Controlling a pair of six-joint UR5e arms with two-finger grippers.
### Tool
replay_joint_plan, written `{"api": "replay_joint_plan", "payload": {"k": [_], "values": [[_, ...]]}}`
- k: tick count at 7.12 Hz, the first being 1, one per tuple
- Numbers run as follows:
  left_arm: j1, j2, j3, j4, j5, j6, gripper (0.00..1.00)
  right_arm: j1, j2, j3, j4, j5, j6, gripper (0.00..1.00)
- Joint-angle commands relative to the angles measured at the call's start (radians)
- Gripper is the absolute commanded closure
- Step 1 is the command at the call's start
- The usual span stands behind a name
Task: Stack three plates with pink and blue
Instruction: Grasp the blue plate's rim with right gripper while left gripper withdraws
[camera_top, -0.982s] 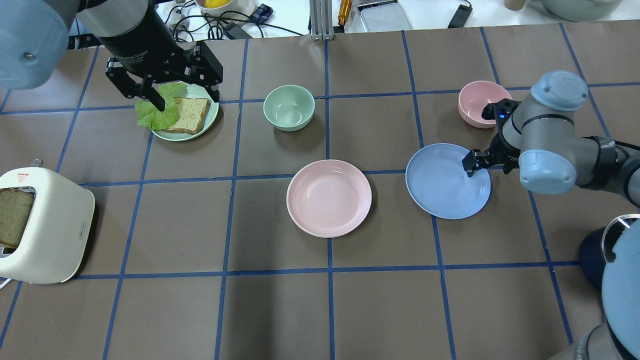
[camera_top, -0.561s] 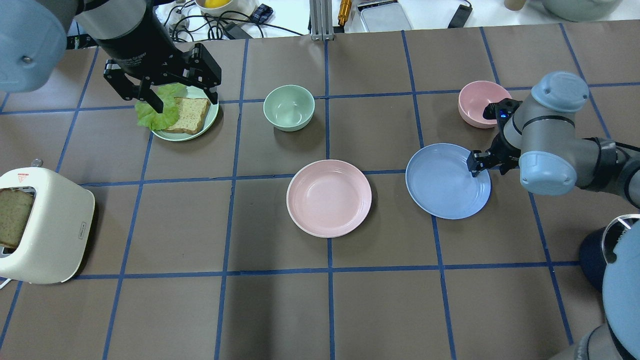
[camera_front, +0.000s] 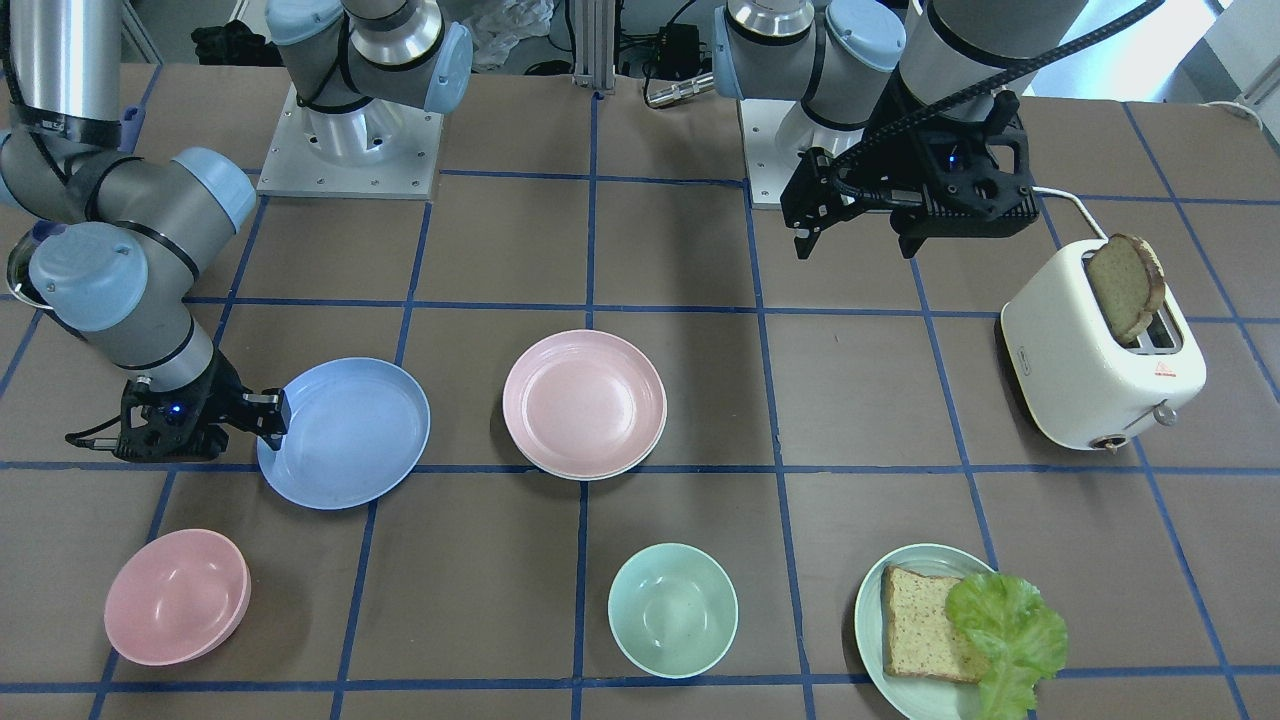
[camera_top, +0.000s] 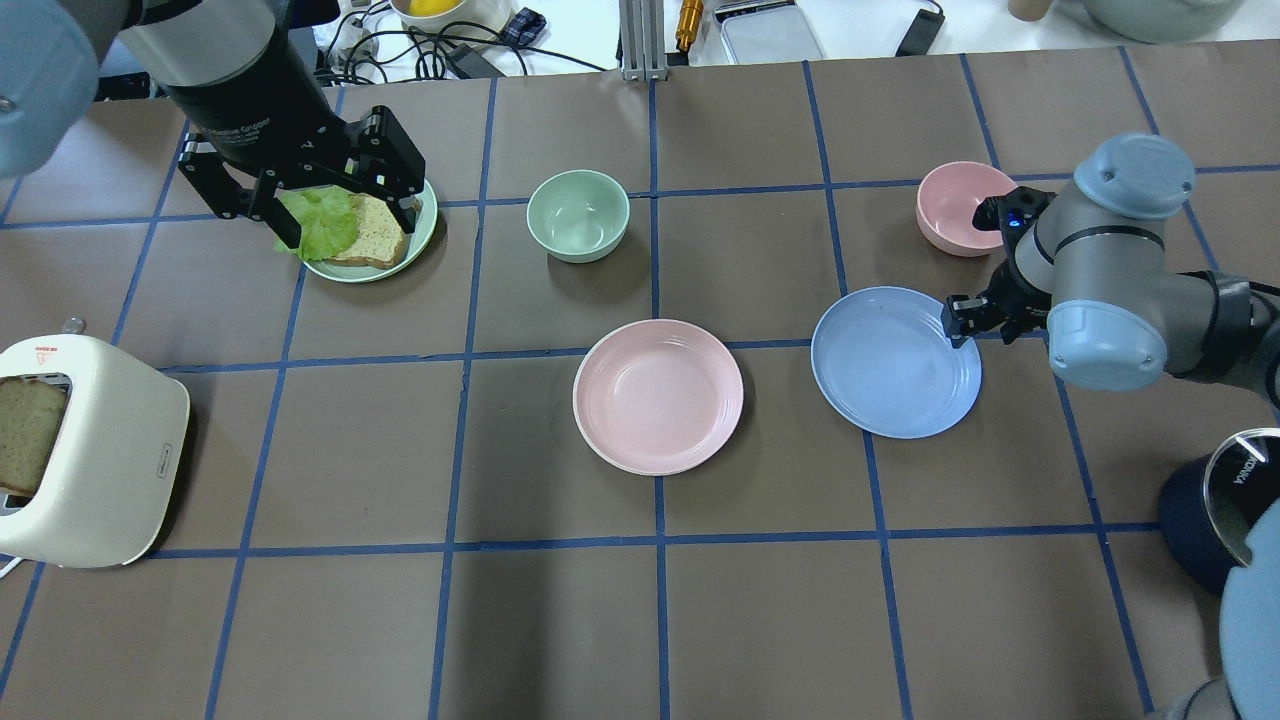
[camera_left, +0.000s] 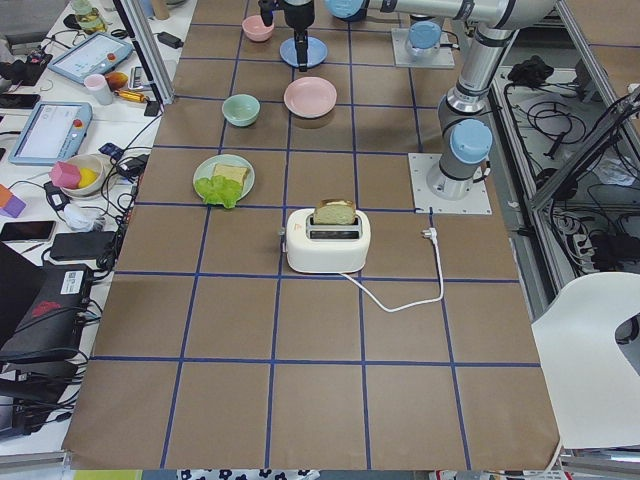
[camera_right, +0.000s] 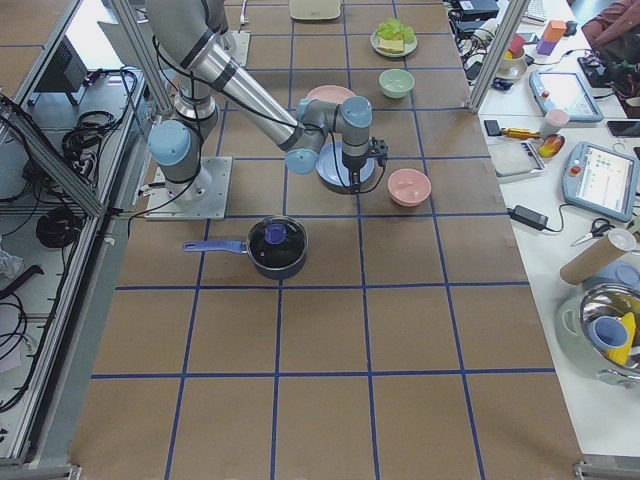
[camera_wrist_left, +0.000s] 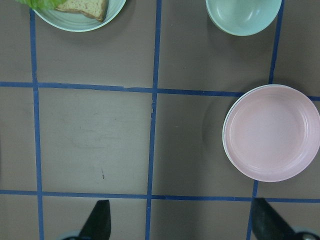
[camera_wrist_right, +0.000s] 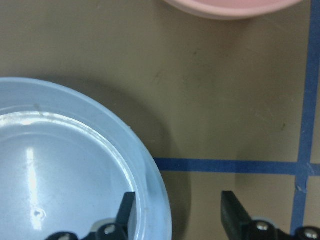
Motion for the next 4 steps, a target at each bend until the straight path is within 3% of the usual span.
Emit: {"api": "replay_joint_plan", "payload": {"k": [1,3,4], "values": [[0.002,0.002,-0.001,0.0,0.0,0.0,0.0,0.0,0.009,0.003,0.003,0.003,0.0,0.38],[0.002,0.002,0.002,0.0,0.003,0.0,0.0,0.0,0.02,0.003,-0.002,0.004,0.003,0.46],[0.004,-0.001,0.007,0.0,0.016,0.0,0.0,0.0,0.02,0.003,-0.002,0.006,0.011,0.55]]}}
